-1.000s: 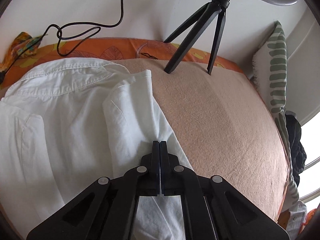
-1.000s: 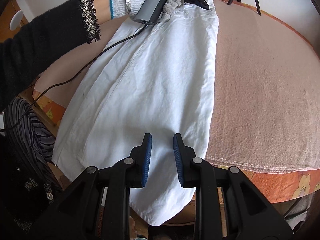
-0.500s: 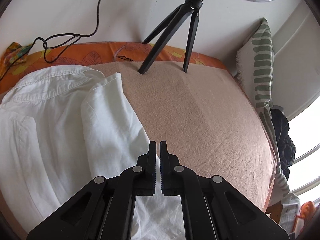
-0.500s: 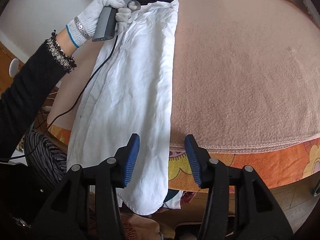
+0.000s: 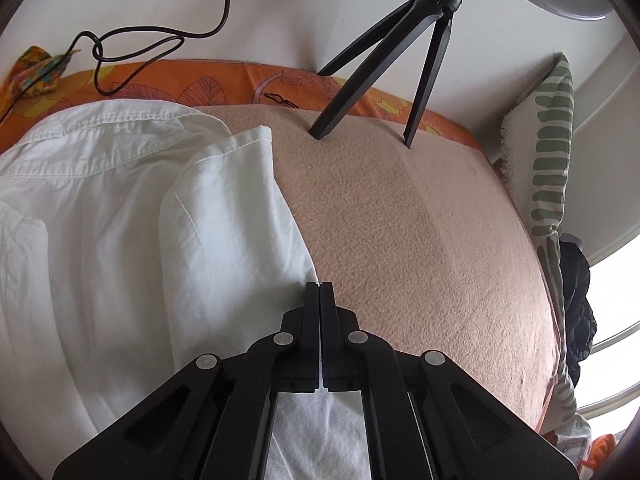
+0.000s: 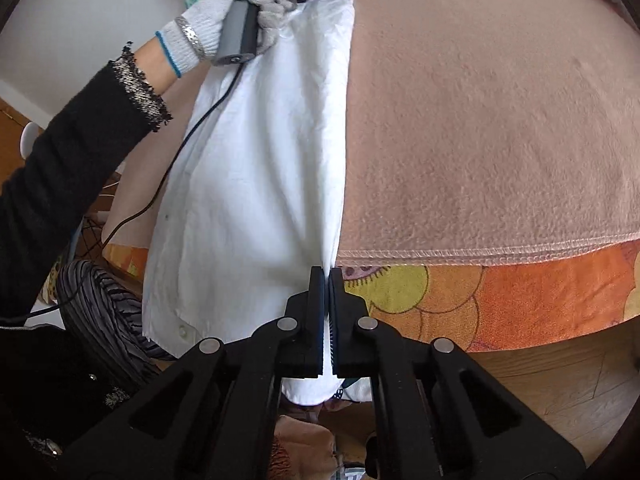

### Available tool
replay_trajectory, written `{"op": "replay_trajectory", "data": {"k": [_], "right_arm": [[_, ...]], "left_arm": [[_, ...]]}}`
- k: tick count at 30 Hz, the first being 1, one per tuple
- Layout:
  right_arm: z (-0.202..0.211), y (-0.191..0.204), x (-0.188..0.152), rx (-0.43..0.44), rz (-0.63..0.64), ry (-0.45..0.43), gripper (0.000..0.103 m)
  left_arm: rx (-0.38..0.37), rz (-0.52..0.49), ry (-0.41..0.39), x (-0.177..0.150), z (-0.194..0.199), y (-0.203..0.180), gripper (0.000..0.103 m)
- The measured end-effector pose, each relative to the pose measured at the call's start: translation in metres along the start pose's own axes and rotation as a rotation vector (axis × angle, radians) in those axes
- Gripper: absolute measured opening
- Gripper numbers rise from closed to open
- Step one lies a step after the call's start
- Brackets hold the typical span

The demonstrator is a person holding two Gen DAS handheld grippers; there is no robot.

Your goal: Fold small clothes

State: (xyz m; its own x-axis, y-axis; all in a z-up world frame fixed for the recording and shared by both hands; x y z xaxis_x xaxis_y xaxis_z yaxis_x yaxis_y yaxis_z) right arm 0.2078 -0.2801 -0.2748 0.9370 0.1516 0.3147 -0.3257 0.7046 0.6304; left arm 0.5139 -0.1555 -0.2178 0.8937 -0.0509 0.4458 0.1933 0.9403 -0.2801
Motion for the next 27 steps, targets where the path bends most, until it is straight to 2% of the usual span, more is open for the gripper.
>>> {"op": "replay_trajectory", "data": {"k": [2, 4, 6, 8, 9, 10, 12, 16, 18, 21, 25, 27], "right_arm": [[0.005, 0.005, 0.001, -0.01, 0.044, 0.018, 0.007], [0.015, 0.017, 0.005, -0.033, 0.106, -0.013, 0.012], [0.023, 0.028, 0.007, -0.033, 0.153, -0.044, 0.021], [0.028, 0.033, 0.008, -0.031, 0.18, -0.067, 0.027], [0.03, 0.035, 0.009, -0.031, 0.185, -0.077, 0.027], [0.029, 0.037, 0.009, -0.03, 0.193, -0.084, 0.027], [0.026, 0.04, 0.009, -0.049, 0.213, -0.086, 0.027], [0.018, 0.044, 0.01, -0.068, 0.252, -0.083, 0.027], [0.017, 0.041, 0.012, -0.091, 0.259, -0.108, 0.027], [0.015, 0.032, 0.016, -0.112, 0.24, -0.129, 0.027], [0.012, 0.027, 0.014, -0.07, 0.187, -0.098, 0.027], [0.014, 0.028, 0.01, -0.052, 0.169, -0.076, 0.033]], "left_arm": [[0.0, -0.021, -0.03, 0.002, 0.018, 0.001, 0.002], [-0.013, -0.003, -0.076, 0.004, 0.048, 0.007, 0.004], [-0.039, 0.015, -0.118, 0.002, 0.083, 0.017, 0.005], [-0.031, 0.016, -0.168, -0.006, 0.122, 0.029, 0.007], [-0.022, 0.011, -0.183, -0.013, 0.139, 0.034, 0.013], [-0.01, 0.007, -0.196, -0.022, 0.156, 0.04, 0.023], [-0.004, 0.02, -0.218, -0.047, 0.186, 0.056, 0.033], [0.008, 0.055, -0.218, -0.111, 0.223, 0.083, 0.034], [0.016, 0.056, -0.199, -0.149, 0.23, 0.089, 0.037], [-0.021, 0.11, -0.157, -0.205, 0.237, 0.096, 0.04], [-0.052, 0.119, -0.102, -0.275, 0.245, 0.09, 0.04], [-0.071, 0.116, -0.083, -0.304, 0.249, 0.084, 0.04]]}}
Point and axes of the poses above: each gripper's, at about its wrist camera, not at the fingertips, and z roughly against the way its jaws point, y to its left, x to its top, the point moved 7 cm from there along -z, roughly the way its jaws point, and after that the axes turned 10 degrees about x, right-handed, at the moved point
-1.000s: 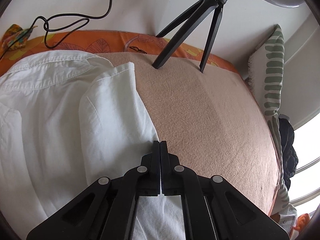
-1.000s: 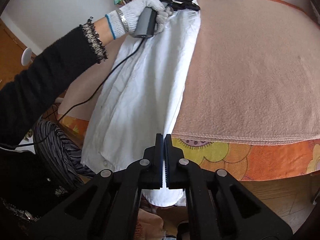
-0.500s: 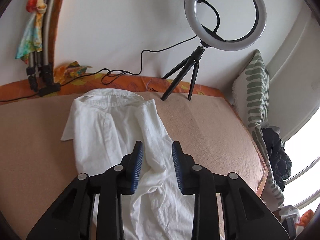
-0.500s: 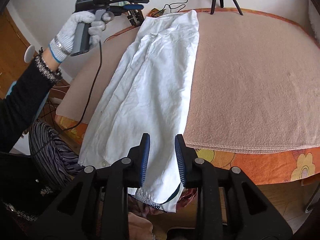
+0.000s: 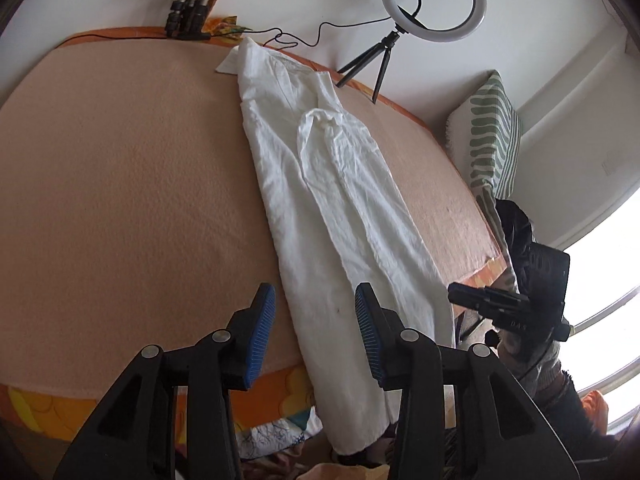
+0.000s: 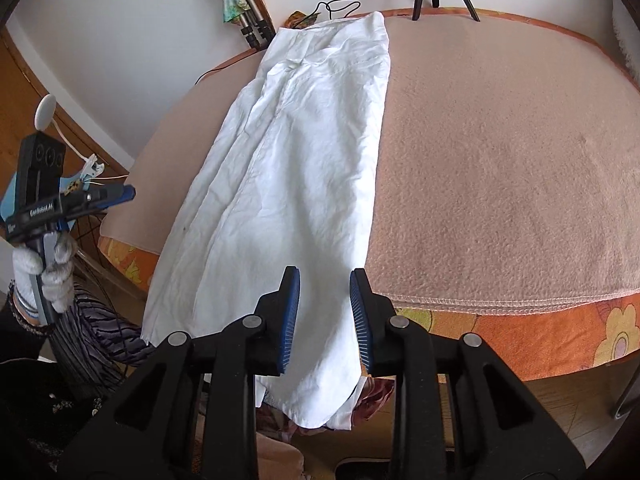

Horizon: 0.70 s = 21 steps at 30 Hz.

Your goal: Fold small clothes

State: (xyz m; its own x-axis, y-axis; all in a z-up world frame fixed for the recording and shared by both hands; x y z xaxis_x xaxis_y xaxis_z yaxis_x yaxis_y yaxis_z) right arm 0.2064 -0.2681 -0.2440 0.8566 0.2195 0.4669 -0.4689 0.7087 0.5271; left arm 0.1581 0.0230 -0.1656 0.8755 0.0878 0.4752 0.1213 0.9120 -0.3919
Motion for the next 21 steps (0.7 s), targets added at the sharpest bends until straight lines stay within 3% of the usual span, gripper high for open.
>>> {"op": "replay_trajectory", "data": {"k": [2, 4, 13, 16, 21], "right_arm": [[0.005, 0.002, -0.006, 0.01, -0.013, 0.003, 0.048], [0.011, 0.006, -0.012, 0.025, -0.018, -0.002, 0.053], [0.015, -0.003, -0.053, 0.076, -0.095, 0.072, 0.054], [0.005, -0.013, -0.058, 0.112, -0.156, 0.091, 0.054], [-0.012, -0.012, -0.055, 0.184, -0.183, 0.109, 0.054]], "left_arm": [[-0.02, 0.025, 0.023, -0.024, 0.002, 0.0, 0.042], [-0.03, 0.04, 0.057, -0.044, 0.001, 0.0, 0.046], [-0.104, 0.065, 0.165, -0.09, -0.021, -0.017, 0.048], [-0.098, 0.081, 0.176, -0.098, -0.033, -0.017, 0.048], [-0.175, 0.153, 0.195, -0.105, -0.048, -0.02, 0.048]]}}
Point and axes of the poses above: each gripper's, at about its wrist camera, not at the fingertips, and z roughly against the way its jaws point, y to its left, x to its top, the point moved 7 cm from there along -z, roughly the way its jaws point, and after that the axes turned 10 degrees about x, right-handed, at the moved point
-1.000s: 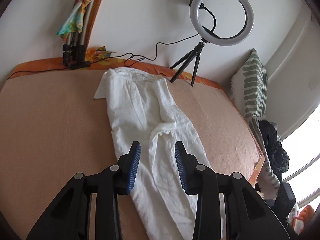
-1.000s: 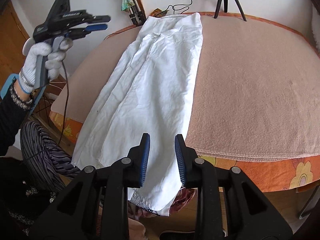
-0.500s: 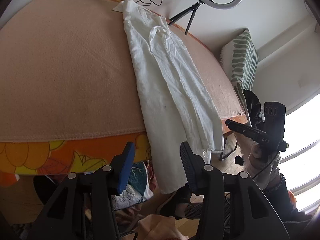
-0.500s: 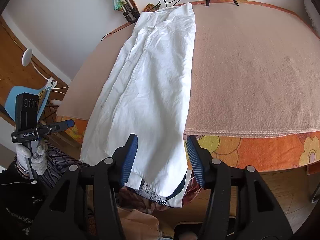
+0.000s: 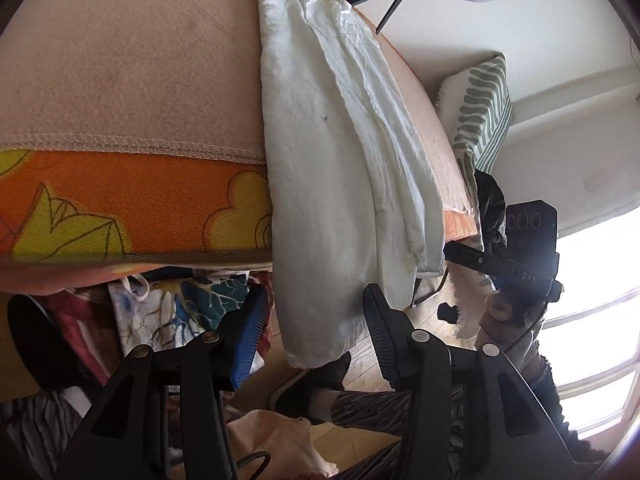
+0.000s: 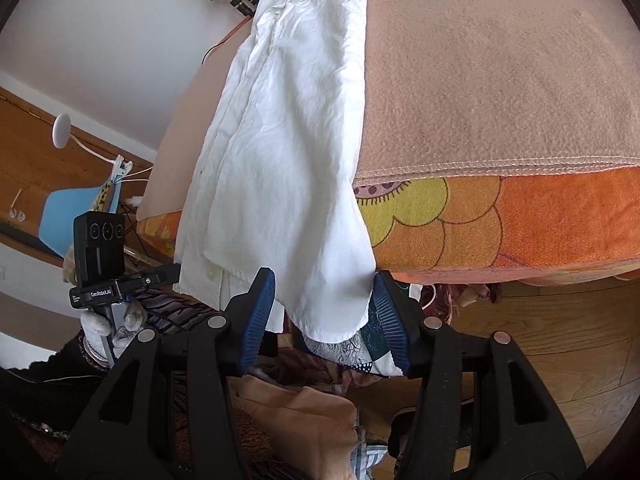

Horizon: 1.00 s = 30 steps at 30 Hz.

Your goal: Fold small clothes

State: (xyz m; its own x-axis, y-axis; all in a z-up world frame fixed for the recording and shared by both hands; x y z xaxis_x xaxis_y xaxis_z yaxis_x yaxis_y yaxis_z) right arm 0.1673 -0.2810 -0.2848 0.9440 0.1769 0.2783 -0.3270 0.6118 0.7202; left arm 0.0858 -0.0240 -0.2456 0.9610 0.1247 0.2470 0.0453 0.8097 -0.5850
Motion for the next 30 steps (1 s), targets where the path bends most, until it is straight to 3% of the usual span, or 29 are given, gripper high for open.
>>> {"op": "replay_trajectory", "data": {"k": [3, 6, 8, 9, 10, 11, 13, 25, 30], "right_arm": [[-0.009, 0.004, 0.001, 0.013, 0.008, 0.031, 0.058], [-0.014, 0.007, -0.002, 0.054, 0.005, 0.045, 0.058], [-0.017, 0.009, -0.006, 0.103, -0.008, 0.057, 0.057], [-0.019, 0.01, -0.007, 0.113, -0.011, 0.058, 0.055], [-0.02, 0.012, -0.008, 0.122, -0.01, 0.062, 0.045], [-0.021, 0.014, -0.009, 0.127, -0.01, 0.061, 0.027], [-0.02, 0.02, -0.009, 0.159, -0.025, 0.054, 0.012], [0.026, 0.058, 0.014, 0.283, -0.006, -0.145, 0.007], [0.037, 0.07, 0.037, 0.279, -0.002, -0.212, 0.007]], "left_arm": [[-0.025, -0.037, -0.006, -0.003, -0.006, -0.009, 0.045], [-0.069, -0.053, 0.017, -0.009, -0.01, -0.017, 0.022], [-0.099, -0.056, 0.031, -0.013, -0.011, -0.022, 0.015], [-0.101, -0.063, 0.032, -0.014, -0.011, -0.023, 0.009], [-0.106, -0.069, 0.035, -0.015, -0.011, -0.025, 0.007], [-0.115, -0.067, 0.037, -0.015, -0.011, -0.026, 0.007], [-0.14, -0.049, 0.031, -0.014, -0.006, -0.029, 0.005], [-0.21, -0.099, -0.044, 0.004, 0.03, -0.062, 0.002], [-0.229, -0.122, -0.073, 0.028, 0.044, -0.077, 0.002]]}}
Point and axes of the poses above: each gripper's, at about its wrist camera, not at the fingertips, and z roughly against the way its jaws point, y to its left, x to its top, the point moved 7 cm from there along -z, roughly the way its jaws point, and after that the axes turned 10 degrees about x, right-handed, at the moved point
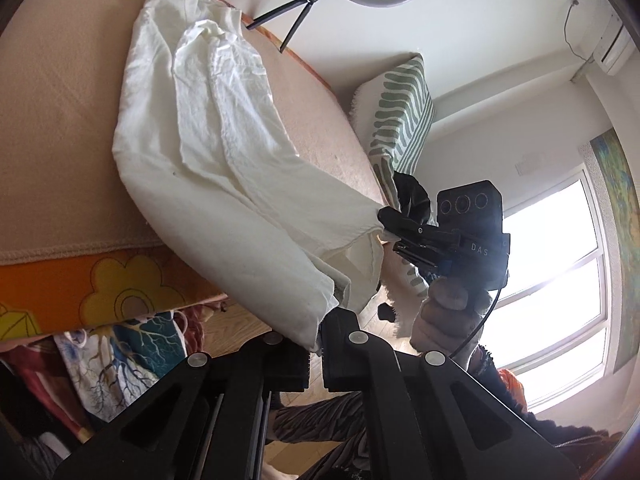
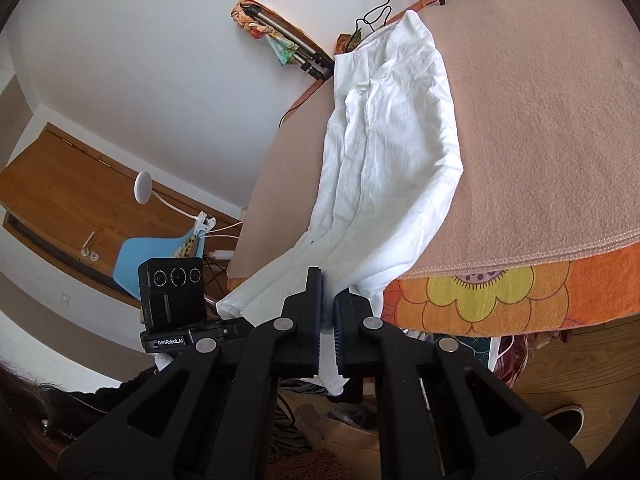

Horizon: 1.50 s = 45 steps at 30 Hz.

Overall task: Fold small clothes
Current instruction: 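Grasp the shirt hem with the left gripper and fold it toward the collar, then grasp the folded shirt edge with the right gripper and smooth it flat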

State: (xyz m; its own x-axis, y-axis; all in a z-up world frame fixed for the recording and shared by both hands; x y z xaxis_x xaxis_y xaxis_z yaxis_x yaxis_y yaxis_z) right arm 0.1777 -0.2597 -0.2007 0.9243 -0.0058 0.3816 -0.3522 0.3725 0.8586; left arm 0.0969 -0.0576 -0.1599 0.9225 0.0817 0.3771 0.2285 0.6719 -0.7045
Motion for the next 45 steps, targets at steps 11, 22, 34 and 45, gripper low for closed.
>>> {"op": "replay_trajectory", "data": {"k": [11, 22, 34, 45], "right_arm": [[-0.019, 0.009, 0.079, 0.013, -0.021, -0.103, 0.006], [-0.057, -0.043, 0.16, -0.024, -0.141, -0.162, 0.006], [-0.088, -0.092, 0.193, -0.095, -0.208, -0.124, 0.011], [-0.069, -0.015, 0.178, -0.198, 0.155, -0.131, 0.051]], "left_arm": [[0.029, -0.028, -0.096, 0.082, 0.018, -0.003, 0.002], [0.122, 0.045, -0.13, 0.173, -0.01, 0.049, 0.002], [0.22, 0.134, -0.078, 0.209, -0.052, 0.105, 0.004], [0.257, 0.038, -0.224, 0.224, 0.003, 0.091, 0.034]]}}
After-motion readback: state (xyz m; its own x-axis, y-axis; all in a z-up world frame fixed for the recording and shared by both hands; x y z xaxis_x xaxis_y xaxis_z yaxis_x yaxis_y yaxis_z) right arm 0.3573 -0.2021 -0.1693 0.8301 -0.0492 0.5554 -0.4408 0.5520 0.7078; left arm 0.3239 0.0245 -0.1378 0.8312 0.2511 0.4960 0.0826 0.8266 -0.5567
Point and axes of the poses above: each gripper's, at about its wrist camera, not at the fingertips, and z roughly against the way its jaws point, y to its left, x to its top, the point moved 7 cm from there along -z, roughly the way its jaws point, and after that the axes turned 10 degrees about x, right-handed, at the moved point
